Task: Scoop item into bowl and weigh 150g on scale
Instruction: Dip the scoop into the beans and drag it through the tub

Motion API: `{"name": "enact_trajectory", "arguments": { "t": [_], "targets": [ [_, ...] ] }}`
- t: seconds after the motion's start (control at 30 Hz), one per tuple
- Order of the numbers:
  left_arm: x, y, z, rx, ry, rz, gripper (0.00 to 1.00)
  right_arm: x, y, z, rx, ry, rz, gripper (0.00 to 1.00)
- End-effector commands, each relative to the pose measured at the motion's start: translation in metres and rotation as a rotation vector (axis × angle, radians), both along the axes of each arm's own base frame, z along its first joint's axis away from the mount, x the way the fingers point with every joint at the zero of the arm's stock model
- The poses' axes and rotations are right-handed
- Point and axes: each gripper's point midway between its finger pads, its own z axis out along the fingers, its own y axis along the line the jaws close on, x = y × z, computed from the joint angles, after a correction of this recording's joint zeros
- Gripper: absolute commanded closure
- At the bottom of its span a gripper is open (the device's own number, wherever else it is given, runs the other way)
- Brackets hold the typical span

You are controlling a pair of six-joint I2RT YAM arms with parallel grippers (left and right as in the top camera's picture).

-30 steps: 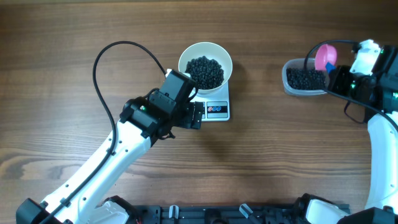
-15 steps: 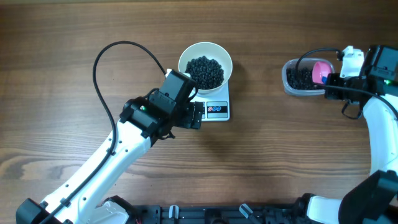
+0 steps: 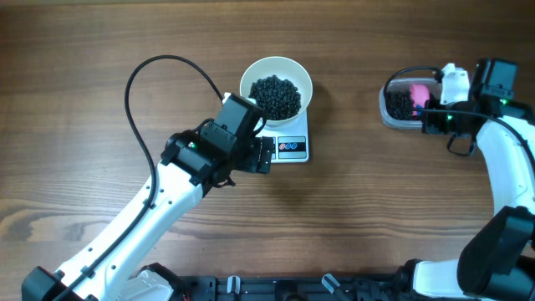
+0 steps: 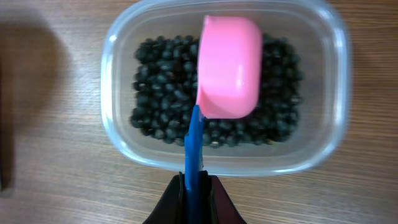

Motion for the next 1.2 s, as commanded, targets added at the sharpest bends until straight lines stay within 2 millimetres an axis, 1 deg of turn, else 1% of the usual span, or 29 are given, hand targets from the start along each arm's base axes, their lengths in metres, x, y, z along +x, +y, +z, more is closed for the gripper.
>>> {"name": "enact_trajectory", "arguments": {
  "t": [0.0, 0.1, 0.3, 0.37, 0.47, 0.57, 0.67, 0.73, 0.8, 0.93, 1.17],
  "targets": [
    [0.001, 0.002, -0.004, 0.007, 0.009, -0.004, 0.00, 0.000, 0.025, -0.007, 0.071, 0.021, 0.079, 0.96],
    [0.001, 0.002, -0.004, 0.007, 0.009, -0.004, 0.00, -0.001, 0.033, -0.006, 0.108, 0.019, 0.102, 0.96],
    [0.001, 0.002, -0.004, 0.007, 0.009, -0.004, 0.00, -0.003, 0.033, -0.005, 0.109, 0.022, 0.100, 0.96],
    [0.001, 0.002, -0.004, 0.007, 0.009, -0.004, 0.00, -0.004, 0.033, -0.002, 0.111, 0.016, 0.101, 0.96],
    [0.001, 0.002, -0.004, 0.007, 0.009, -0.004, 0.00, -0.003, 0.039, 0.007, 0.145, -0.011, 0.114, 0.96],
    [0.001, 0.002, -0.004, 0.007, 0.009, -0.004, 0.00, -0.004, 0.041, 0.011, 0.190, -0.023, 0.116, 0.96],
    [0.001, 0.002, -0.004, 0.007, 0.009, -0.004, 0.00, -0.007, 0.041, 0.013, 0.234, -0.023, 0.109, 0.96],
    [0.001, 0.002, -0.004, 0.007, 0.009, -0.004, 0.00, -0.010, 0.034, 0.013, 0.251, -0.014, 0.083, 0.95],
    [0.001, 0.002, -0.004, 0.007, 0.009, -0.004, 0.00, -0.013, 0.032, 0.013, 0.259, -0.006, 0.073, 0.96],
    [0.001, 0.002, -0.004, 0.007, 0.009, -0.004, 0.00, -0.013, 0.036, 0.018, 0.327, -0.022, 0.075, 0.96],
    [0.001, 0.002, -0.004, 0.007, 0.009, -0.004, 0.00, -0.014, 0.037, 0.018, 0.354, -0.001, 0.024, 0.96]
  ]
}}
